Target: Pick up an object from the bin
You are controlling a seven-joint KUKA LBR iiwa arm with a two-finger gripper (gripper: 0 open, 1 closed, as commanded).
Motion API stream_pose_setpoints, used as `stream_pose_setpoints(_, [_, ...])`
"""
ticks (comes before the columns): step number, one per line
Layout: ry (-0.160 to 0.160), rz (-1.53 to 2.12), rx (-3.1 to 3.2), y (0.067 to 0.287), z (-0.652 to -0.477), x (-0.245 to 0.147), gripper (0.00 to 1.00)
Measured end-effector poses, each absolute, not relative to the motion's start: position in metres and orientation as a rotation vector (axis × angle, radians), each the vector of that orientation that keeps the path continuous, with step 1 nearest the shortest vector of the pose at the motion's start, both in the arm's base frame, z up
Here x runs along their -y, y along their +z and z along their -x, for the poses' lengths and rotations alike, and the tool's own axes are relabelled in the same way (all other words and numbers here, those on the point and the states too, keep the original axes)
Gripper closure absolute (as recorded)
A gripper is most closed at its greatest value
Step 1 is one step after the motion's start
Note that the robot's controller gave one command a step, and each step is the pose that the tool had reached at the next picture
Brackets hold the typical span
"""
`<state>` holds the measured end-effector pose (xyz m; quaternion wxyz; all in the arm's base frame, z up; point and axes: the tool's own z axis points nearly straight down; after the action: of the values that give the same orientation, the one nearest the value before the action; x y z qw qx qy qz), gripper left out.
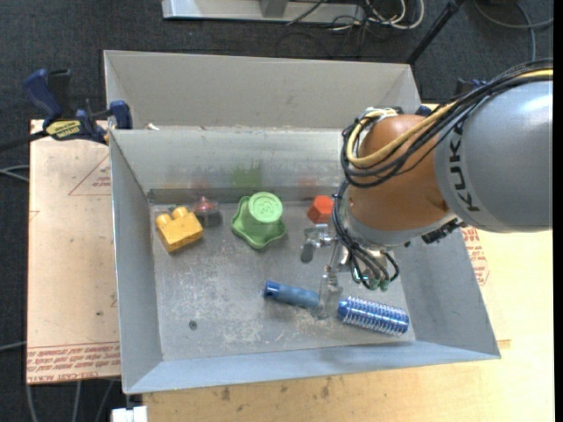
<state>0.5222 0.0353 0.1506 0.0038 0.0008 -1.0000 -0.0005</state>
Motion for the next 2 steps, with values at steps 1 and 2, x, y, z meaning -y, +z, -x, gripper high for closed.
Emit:
stream_pose_setpoints(1, [-0.001,-0.157,3.132,0.0658,-0.5137,-0.0085,0.0])
stream_pose_setpoints(2, [-0.002,-0.158,3.138,0.0702,-0.5158,-0.0098,1.0])
